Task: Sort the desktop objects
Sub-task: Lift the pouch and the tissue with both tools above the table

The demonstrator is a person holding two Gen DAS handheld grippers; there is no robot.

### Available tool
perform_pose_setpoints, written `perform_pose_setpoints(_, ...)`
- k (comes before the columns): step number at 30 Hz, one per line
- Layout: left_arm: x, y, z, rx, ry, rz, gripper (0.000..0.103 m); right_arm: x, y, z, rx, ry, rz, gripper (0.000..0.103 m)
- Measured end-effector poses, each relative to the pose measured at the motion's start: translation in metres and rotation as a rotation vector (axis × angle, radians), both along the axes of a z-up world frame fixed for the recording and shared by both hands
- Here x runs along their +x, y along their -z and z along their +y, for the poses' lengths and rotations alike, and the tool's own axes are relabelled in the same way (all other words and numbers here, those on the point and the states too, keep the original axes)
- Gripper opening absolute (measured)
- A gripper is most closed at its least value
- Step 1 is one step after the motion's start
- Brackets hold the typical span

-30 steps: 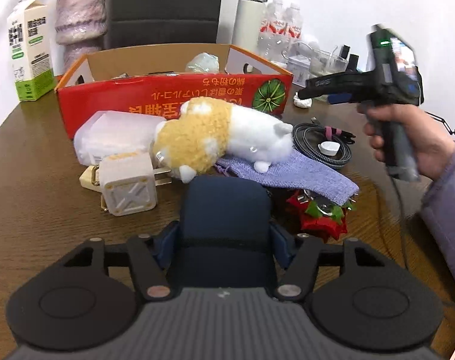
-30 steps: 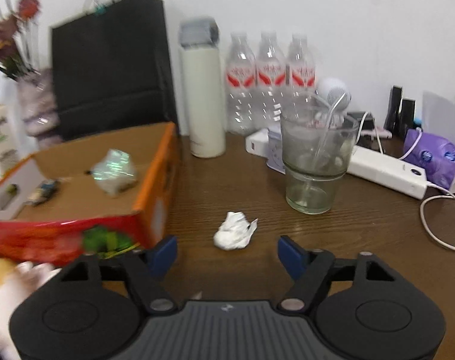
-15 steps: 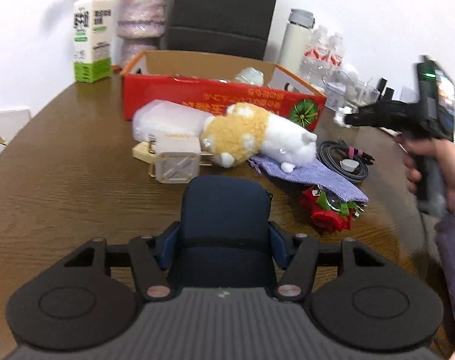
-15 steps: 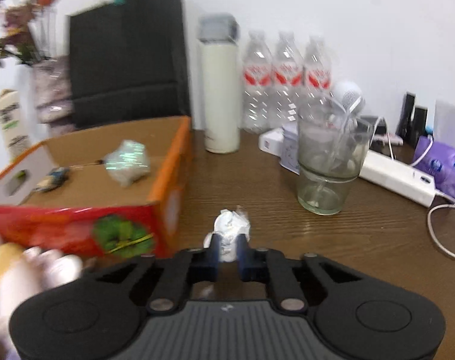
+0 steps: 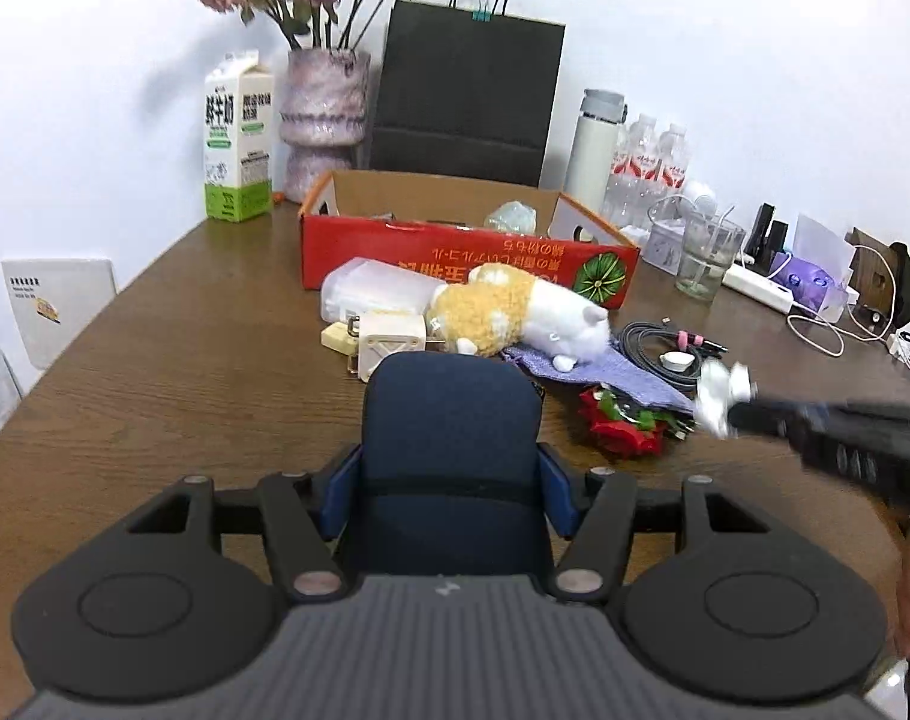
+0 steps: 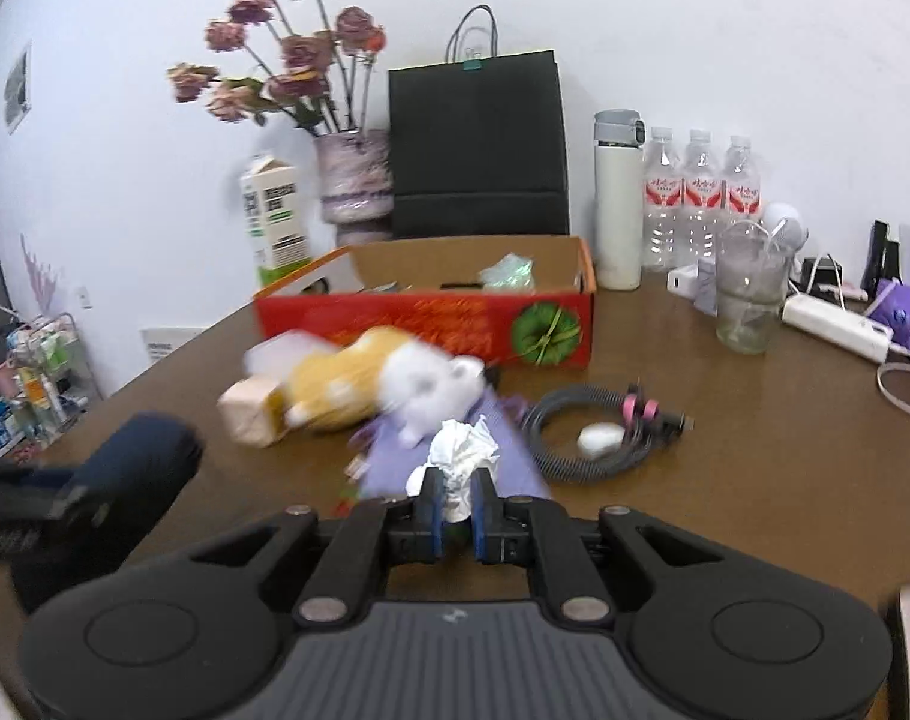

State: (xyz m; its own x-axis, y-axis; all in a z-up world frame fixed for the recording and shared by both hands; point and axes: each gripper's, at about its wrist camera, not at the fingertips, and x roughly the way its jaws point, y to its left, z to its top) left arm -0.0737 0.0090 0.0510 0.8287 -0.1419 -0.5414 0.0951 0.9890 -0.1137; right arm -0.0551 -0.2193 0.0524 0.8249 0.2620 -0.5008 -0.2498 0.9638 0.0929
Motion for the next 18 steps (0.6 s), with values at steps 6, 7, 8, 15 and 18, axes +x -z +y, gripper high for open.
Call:
perform_pose_setpoints(6, -0.038, 0.0, -0.006, -0.007, -0.003, -0.003, 0.062, -0.057, -0.004, -0.002, -0.006, -0.001, -0.029, 0.008)
perform_pose_setpoints(7, -0.042, 0.002, -0.007, -0.004, -0.001, 0.001, 0.062, -0.064, -0.005, -0.003, -0.007, -0.001, -0.034, 0.008)
perform_pose_setpoints(8, -0.047, 0.003, -0.008, 0.002, -0.003, 0.002, 0.062, -0.071, -0.005, -0.004, -0.012, 0.005, -0.037, 0.008)
perform_pose_setpoints(15, -0.08, -0.001, -0.014, 0.027, 0.009, -0.034, 0.062, -0.1, -0.01, -0.009, -0.005, 0.02, -0.062, 0.008)
perform_pose_setpoints(18, -0.087, -0.004, -0.013, 0.032, 0.009, -0.046, 0.062, -0.104, -0.013, -0.007, -0.002, 0.016, -0.071, 0.008)
